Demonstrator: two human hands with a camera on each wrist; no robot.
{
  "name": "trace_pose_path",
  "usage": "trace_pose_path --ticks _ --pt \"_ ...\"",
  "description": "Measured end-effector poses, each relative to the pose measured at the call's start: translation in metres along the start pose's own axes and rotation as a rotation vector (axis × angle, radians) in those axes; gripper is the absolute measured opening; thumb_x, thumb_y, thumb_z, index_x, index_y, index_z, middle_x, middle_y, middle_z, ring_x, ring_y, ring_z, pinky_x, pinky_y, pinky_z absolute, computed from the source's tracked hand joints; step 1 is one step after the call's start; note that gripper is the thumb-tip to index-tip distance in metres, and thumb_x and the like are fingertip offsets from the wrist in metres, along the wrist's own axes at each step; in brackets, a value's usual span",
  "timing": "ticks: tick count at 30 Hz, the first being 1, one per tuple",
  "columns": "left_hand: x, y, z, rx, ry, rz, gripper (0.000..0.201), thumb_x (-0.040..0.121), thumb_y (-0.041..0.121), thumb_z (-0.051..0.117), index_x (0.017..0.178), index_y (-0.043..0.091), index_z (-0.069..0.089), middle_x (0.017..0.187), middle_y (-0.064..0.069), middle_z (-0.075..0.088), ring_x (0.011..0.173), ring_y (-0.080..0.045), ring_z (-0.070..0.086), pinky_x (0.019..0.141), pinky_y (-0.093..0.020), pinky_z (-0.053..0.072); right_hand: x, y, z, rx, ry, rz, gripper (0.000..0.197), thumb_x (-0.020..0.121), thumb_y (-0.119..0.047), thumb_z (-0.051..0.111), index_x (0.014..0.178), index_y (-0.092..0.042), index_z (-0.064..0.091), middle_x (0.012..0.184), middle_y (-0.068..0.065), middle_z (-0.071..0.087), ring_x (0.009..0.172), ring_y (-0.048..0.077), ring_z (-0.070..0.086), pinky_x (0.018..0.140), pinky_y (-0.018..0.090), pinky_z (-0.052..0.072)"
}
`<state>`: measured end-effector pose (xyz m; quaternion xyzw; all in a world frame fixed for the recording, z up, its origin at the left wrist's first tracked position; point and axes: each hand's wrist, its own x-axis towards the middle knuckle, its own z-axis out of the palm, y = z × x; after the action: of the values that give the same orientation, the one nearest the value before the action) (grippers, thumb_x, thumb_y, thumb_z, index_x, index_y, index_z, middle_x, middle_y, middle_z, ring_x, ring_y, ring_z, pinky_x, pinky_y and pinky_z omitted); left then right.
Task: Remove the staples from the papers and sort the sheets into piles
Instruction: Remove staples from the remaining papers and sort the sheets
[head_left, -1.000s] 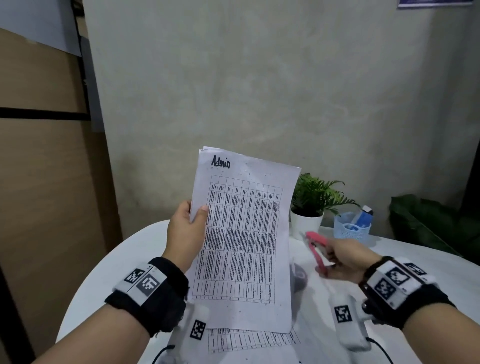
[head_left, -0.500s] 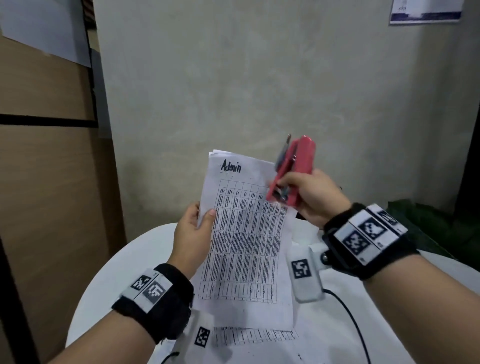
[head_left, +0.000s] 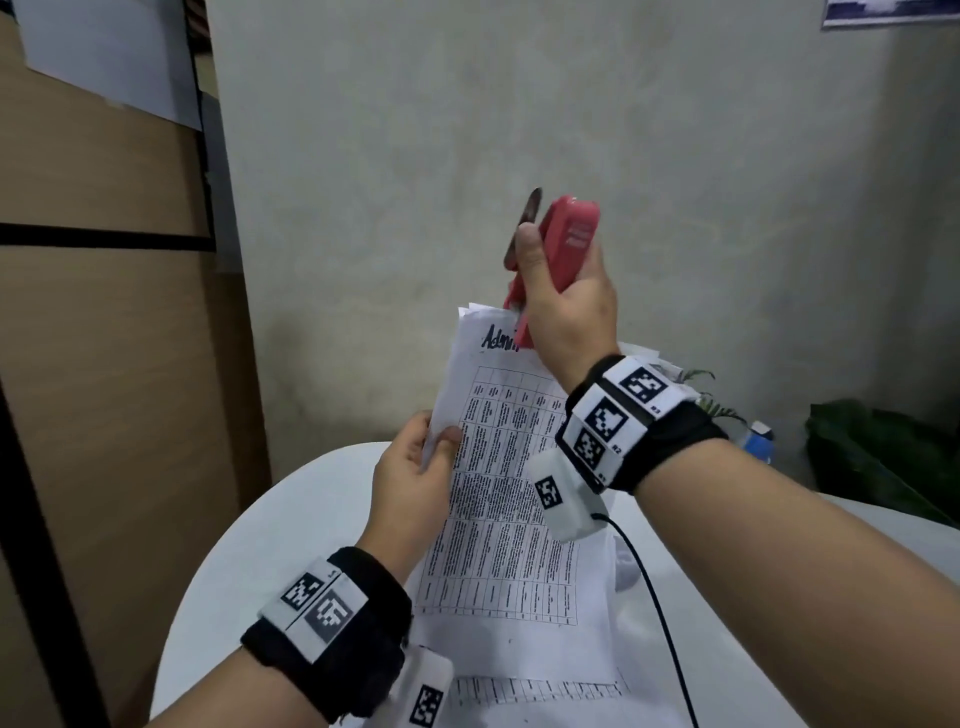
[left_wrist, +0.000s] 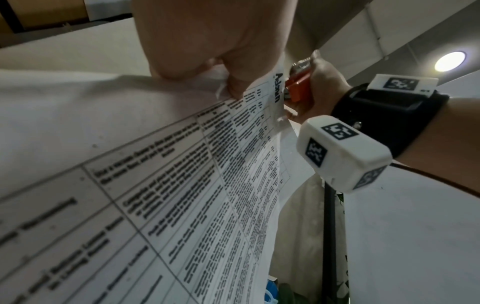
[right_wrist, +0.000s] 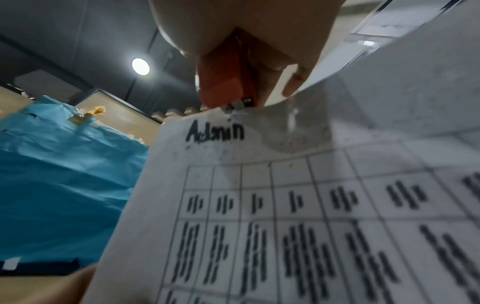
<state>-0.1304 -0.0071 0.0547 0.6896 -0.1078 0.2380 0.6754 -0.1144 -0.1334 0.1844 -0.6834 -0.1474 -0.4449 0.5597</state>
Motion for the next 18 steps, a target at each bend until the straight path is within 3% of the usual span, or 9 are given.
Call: trace_pose_path --ticks 1,3,6,9,11,13,16,18 --pt "0.0 0.0 0.001 0.005 0.007 0.004 0.02 0.095 0.024 0.055 0.083 0.036 0.065 0.087 0.0 0.073 0.085 -0.025 0.07 0.08 -0.052 0.056 -0.002 0.002 0.004 -0.021 -0.025 -0.009 0.033 0.083 -0.06 0.051 0.093 -0.029 0.052 0.076 -0.007 0.066 0.072 0.012 0.067 0.075 0.037 0.057" --pt "0.0 0.0 0.001 0.02 0.018 0.025 0.017 0.095 0.022 0.055 0.085 0.032 0.063 0.085 0.003 0.073 0.082 -0.02 0.069 0.079 -0.047 0.056 -0.006 0.006 0.011 -0.042 -0.045 -0.019 0.029 0.083 -0.062 0.048 0.083 -0.033 0.052 0.069 -0.01 0.064 0.073 0.012 0.066 0.078 0.039 0.055" --pt "0.0 -0.002 0.001 0.049 0.018 0.049 0.013 0.095 0.021 0.055 0.088 0.028 0.062 0.085 0.0 0.072 0.082 -0.023 0.068 0.077 -0.046 0.055 -0.008 0.005 0.019 -0.035 -0.051 -0.005 0.029 0.083 -0.062 0.047 0.075 -0.034 0.053 0.06 -0.016 0.061 0.071 0.011 0.065 0.08 0.038 0.054" --pt "-0.002 -0.003 0.0 0.067 0.01 0.07 0.014 0.096 0.022 0.054 0.088 0.03 0.061 0.086 -0.002 0.071 0.083 -0.025 0.067 0.077 -0.044 0.054 -0.006 0.005 0.023 0.032 -0.034 0.035 0.032 0.085 -0.057 0.05 0.076 -0.028 0.057 0.063 -0.011 0.062 0.066 0.01 0.062 0.07 0.03 0.052" --pt "-0.004 -0.005 -0.002 0.116 -0.044 0.074 0.016 0.097 0.02 0.052 0.089 0.034 0.057 0.087 -0.005 0.069 0.076 -0.024 0.064 0.068 -0.029 0.054 -0.005 0.005 0.023 0.076 -0.009 0.031 0.028 0.087 -0.049 0.055 0.072 -0.026 0.055 0.061 -0.012 0.057 0.061 0.006 0.057 0.064 0.023 0.046" --pt "-0.006 -0.01 -0.006 0.223 -0.162 0.034 0.024 0.097 0.016 0.05 0.09 0.039 0.049 0.089 0.0 0.065 0.071 -0.014 0.058 0.056 -0.013 0.047 -0.006 0.005 0.023 0.089 -0.005 0.02 0.026 0.087 -0.046 0.057 0.071 -0.026 0.055 0.061 -0.012 0.057 0.06 0.006 0.057 0.064 0.021 0.045" --pt "-0.005 -0.016 -0.015 0.359 -0.22 -0.081 0.03 0.096 0.01 0.045 0.089 0.04 0.047 0.091 0.012 0.062 0.079 -0.004 0.057 0.055 -0.008 0.044 -0.004 0.008 0.024 0.04 -0.044 0.008 0.034 0.082 -0.063 0.05 0.082 -0.03 0.057 0.071 -0.009 0.065 0.075 0.013 0.064 0.08 0.034 0.052" --pt "0.0 -0.016 -0.027 0.343 -0.178 -0.147 0.025 0.095 0.01 0.045 0.097 0.033 0.053 0.094 0.01 0.064 0.087 -0.01 0.062 0.067 -0.021 0.052 -0.002 0.012 0.022 -0.029 -0.032 0.035 0.04 0.072 -0.077 0.04 0.08 -0.039 0.052 0.072 -0.012 0.064 0.085 0.02 0.064 0.089 0.044 0.049"
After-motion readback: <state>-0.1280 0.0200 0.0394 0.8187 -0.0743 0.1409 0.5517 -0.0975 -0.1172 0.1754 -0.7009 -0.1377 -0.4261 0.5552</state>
